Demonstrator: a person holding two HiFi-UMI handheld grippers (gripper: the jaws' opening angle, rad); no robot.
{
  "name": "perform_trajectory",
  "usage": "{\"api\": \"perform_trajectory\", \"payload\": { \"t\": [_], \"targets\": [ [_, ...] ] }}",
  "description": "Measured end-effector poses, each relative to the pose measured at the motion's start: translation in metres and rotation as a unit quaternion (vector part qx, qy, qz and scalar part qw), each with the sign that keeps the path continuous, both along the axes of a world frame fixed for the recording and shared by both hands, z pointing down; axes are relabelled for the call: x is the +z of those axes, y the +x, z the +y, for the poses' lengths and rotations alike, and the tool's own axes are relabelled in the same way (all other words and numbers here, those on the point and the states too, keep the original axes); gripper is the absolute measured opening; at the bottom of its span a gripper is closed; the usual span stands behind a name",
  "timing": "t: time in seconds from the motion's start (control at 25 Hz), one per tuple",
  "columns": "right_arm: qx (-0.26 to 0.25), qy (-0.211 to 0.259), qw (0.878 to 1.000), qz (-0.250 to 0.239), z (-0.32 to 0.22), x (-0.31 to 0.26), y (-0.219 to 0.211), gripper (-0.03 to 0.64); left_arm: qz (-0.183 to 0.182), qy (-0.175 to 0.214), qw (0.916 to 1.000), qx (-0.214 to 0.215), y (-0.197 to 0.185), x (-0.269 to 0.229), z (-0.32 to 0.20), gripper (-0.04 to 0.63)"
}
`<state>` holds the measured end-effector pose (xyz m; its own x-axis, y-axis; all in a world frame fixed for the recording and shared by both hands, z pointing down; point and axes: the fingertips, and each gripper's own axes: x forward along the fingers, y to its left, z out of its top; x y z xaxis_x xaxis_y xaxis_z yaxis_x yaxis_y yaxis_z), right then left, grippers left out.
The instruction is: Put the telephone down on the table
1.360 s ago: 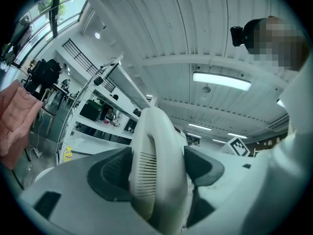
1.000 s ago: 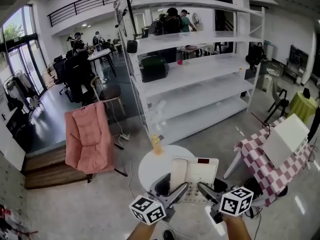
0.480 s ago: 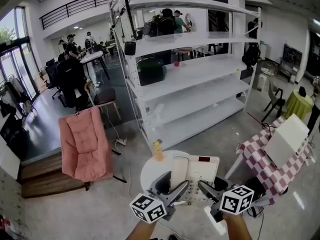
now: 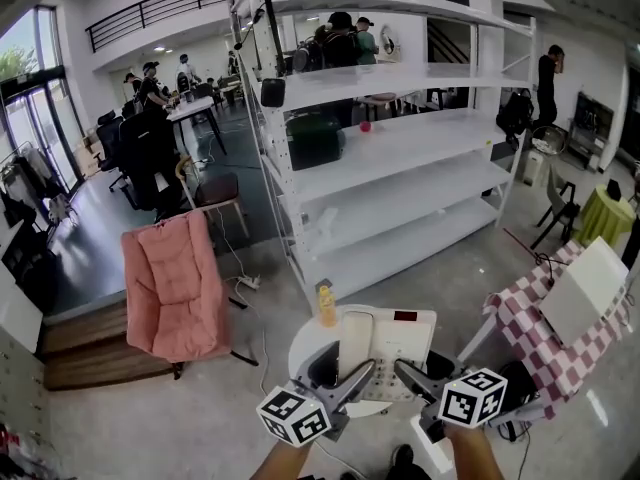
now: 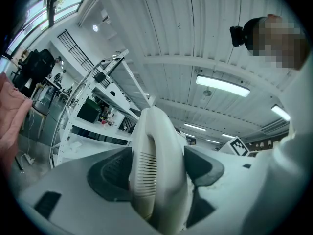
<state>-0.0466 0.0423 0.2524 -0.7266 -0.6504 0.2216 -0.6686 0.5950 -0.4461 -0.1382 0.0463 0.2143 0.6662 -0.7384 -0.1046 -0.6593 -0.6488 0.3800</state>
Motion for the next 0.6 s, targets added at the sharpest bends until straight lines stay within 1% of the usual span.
{"api": "perform_trajectory", "payload": {
  "t": [0.28, 0.44, 0.6],
  "targets": [
    [-0.042, -0.004, 0.999, -0.010, -0.041, 0.008, -0.014, 0.247, -0.011, -0.002, 0.9992, -0.038, -0.012, 0.006, -0.034, 0.327],
    [-0.061, -0.006, 0.998, -0.010, -0.070, 0.013, -0.008, 0.247, -0.012, -0.005, 0.9983, -0.057, -0.006, 0.010, -0.060, 0.327],
    [-0.072, -0.016, 0.997, -0.012, -0.095, 0.023, 0.002, 0.247, -0.017, -0.013, 0.9977, -0.064, 0.004, 0.019, -0.084, 0.327]
  ]
}}
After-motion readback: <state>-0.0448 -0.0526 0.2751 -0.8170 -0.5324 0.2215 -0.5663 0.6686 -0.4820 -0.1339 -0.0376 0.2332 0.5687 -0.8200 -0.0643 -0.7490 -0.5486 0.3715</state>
